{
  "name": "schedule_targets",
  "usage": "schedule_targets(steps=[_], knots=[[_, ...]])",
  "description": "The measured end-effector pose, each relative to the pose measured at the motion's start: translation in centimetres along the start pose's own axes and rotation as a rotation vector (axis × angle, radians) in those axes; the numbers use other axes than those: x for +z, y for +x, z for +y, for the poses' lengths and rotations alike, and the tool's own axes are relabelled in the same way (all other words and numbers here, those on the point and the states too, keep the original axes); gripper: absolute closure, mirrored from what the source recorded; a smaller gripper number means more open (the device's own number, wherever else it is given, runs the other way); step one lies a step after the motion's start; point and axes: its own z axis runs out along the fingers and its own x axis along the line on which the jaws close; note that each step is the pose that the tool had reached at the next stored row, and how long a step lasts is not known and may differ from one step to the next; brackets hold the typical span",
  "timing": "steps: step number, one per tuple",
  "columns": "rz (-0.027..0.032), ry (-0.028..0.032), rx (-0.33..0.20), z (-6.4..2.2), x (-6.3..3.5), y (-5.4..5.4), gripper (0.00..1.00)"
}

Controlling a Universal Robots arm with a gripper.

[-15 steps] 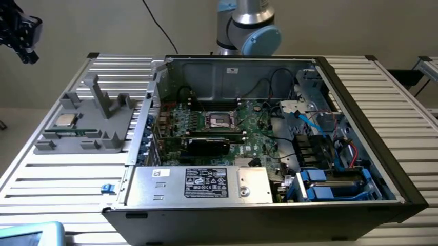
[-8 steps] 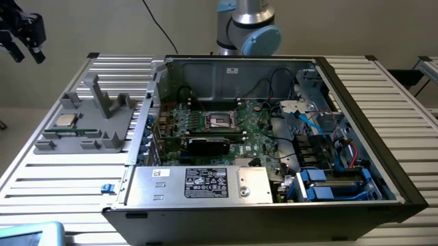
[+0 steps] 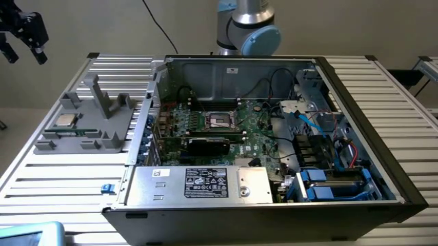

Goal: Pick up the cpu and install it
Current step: 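Pick up the cpu and move it towards the insertion slot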

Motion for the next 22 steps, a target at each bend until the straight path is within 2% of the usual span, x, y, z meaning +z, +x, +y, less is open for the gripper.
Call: schedule_targets(steps=[2, 3, 7, 9, 10, 13, 14, 16, 22], knots=[[-0.0004, 0.0206, -0.011, 0.00, 0.06, 0.0, 0.33], [-0.0007, 0.0271, -0.014, 0.00, 0.13, 0.0, 0.33], [-0.0010, 0.0280, -0.015, -0.01, 0.84, 0.0, 0.33], [-0.0010, 0.0259, -0.015, 0.00, 1.20, 0.0, 0.33], [-0.0011, 0.0226, -0.015, 0.00, 1.33, 0.0, 0.33], [-0.0023, 0.0046, -0.015, -0.01, 1.59, 0.0, 0.33], [-0.0029, 0.0004, -0.015, 0.00, 1.72, 0.1, 0.33], [-0.0036, -0.0026, -0.015, -0.02, 2.07, 0.2, 0.33], [-0.0038, -0.0032, -0.023, -0.05, 3.18, 0.9, 0.33]])
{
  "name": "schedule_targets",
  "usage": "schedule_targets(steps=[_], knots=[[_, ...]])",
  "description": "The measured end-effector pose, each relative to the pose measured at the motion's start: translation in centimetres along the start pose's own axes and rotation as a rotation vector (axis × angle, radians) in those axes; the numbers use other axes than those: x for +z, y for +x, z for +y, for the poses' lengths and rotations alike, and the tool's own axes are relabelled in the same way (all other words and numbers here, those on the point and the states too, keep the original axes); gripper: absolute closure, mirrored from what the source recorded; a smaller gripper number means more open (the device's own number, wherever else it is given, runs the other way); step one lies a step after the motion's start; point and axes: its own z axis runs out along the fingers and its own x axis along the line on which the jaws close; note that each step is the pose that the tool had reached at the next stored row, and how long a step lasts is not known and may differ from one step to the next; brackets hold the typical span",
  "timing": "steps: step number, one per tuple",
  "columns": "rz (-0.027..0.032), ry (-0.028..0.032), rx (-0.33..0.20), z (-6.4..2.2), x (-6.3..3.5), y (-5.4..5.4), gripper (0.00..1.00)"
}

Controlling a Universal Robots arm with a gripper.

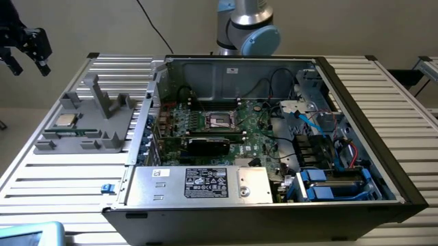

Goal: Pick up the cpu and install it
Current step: 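Pick up the cpu and move it towards the insertion slot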

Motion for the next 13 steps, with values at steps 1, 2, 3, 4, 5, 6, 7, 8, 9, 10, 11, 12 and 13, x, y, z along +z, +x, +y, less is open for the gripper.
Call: schedule_targets(steps=[1, 2, 3, 4, 5, 6, 7, 8, 9, 10, 11, 12, 13], knots=[[0.0001, 0.0001, -0.004, 0.00, 0.18, 0.1, 0.33], [0.0002, 0.0002, -0.008, -0.01, 0.37, 0.2, 0.33], [0.0002, 0.0002, -0.012, -0.01, 0.55, 0.3, 0.33], [0.0002, 0.0003, -0.015, -0.02, 0.74, 0.3, 0.33], [0.0002, 0.0003, -0.017, -0.02, 0.92, 0.3, 0.33], [0.0003, 0.0003, -0.019, -0.01, 1.09, 0.3, 0.32], [0.0003, 0.0004, -0.020, -0.02, 1.27, 0.3, 0.32], [0.0003, 0.0004, -0.021, -0.02, 1.45, 0.3, 0.32], [0.0003, 0.0004, -0.022, -0.02, 1.64, 0.3, 0.25], [0.0004, 0.0004, -0.023, -0.02, 1.82, 0.3, 0.25], [0.0004, 0.0005, -0.027, -0.02, 2.00, 0.3, 0.25], [0.0005, 0.0006, -0.034, -0.02, 2.18, 0.3, 0.25], [0.0005, 0.0006, -0.041, -0.03, 2.37, 0.3, 0.25]])
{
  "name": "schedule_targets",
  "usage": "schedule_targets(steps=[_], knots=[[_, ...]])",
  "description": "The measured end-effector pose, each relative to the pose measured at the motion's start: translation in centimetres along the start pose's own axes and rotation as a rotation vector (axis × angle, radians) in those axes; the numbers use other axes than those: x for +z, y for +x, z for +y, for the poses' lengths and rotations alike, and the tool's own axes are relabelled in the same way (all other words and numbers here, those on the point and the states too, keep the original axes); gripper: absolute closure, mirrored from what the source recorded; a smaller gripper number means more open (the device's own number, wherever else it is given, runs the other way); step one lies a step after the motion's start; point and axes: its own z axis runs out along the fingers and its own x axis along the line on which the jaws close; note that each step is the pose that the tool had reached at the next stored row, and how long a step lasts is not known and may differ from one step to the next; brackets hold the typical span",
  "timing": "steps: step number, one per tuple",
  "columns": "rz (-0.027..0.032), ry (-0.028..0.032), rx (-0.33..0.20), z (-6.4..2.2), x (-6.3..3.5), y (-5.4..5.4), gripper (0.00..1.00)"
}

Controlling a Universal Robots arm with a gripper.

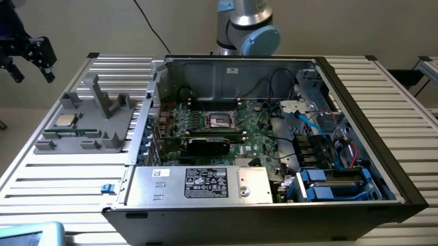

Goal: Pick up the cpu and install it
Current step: 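Pick up the cpu and move it towards the insertion slot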

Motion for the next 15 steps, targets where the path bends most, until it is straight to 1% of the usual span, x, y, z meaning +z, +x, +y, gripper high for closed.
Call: schedule_targets(steps=[4, 10, 15], knots=[[0.0002, 0.0003, -0.023, -0.01, 0.72, 0.0, 0.25], [0.0001, 0.0004, -0.029, -0.03, 1.81, 0.0, 0.25], [0.0002, 0.0003, -0.032, -0.42, 2.72, 0.0, 0.25]])
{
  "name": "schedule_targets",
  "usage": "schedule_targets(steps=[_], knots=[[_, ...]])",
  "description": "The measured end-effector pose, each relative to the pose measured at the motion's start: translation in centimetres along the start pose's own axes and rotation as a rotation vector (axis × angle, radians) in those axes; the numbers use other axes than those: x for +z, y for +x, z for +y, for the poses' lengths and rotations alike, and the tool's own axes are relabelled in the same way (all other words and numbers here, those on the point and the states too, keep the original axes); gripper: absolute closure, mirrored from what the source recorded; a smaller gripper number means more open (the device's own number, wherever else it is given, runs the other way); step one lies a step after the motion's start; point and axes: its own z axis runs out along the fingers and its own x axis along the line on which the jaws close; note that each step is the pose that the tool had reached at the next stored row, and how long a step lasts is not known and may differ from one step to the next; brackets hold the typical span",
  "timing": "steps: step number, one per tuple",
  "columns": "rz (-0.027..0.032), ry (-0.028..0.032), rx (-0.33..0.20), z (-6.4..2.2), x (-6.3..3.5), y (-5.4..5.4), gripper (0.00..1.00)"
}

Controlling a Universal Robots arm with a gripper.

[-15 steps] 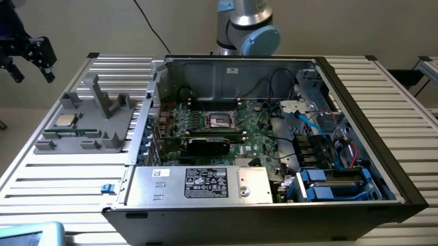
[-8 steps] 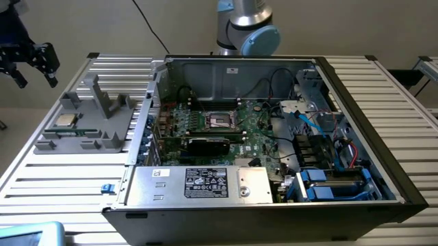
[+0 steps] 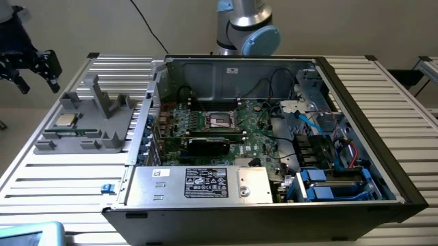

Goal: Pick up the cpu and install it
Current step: 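Pick up the cpu and move it towards the insertion slot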

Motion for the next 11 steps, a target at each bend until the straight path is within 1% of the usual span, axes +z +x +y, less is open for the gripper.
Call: schedule_targets(steps=[11], knots=[[0.0001, 0.0000, 0.000, -0.33, 1.99, -0.3, 0.25]])
